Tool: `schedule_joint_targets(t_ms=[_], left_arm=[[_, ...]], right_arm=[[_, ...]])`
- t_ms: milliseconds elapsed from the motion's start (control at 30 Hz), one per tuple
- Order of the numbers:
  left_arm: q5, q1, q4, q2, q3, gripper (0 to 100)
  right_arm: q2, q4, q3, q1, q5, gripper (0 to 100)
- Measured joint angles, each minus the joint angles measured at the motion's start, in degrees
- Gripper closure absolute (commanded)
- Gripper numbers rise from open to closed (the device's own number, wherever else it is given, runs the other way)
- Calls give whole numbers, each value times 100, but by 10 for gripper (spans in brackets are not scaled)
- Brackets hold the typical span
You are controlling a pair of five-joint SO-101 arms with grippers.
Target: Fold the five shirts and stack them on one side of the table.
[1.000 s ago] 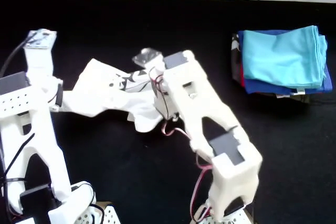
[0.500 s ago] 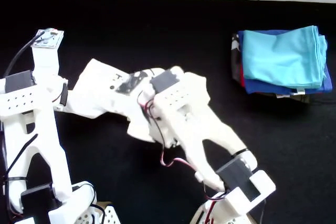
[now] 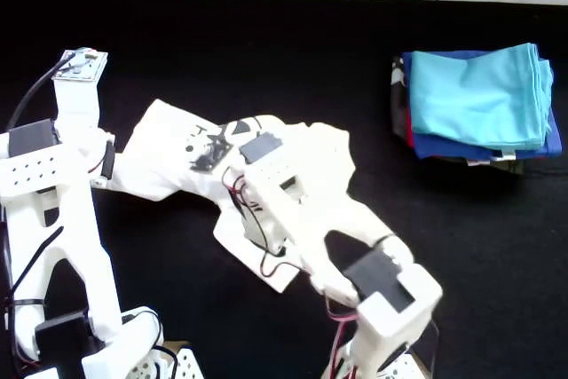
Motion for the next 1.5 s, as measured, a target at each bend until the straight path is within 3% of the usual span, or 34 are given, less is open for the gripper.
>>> schedule_joint_targets(t_ms=[300, 667, 733, 900, 933, 1133, 1433, 1500], left_arm=[[0, 0, 0, 0, 0, 992], [0, 0, 0, 0, 0, 992], [0, 0, 0, 0, 0, 992], [0, 0, 0, 0, 0, 992], [0, 0, 0, 0, 0, 992], [0, 0, 0, 0, 0, 992], [0, 0, 0, 0, 0, 992], [0, 0, 0, 0, 0, 992]], right_arm=[[818, -18, 0, -563, 0, 707], [1046, -281, 18, -651, 0, 707], [1081, -378, 26, -598, 0, 747], [1380, -501, -88, -141, 0, 988], [1424, -545, -97, -9, 0, 995], [1451, -730, -105, 607, 0, 993], [167, -387, -62, 730, 0, 985], [70, -334, -62, 730, 0, 940]])
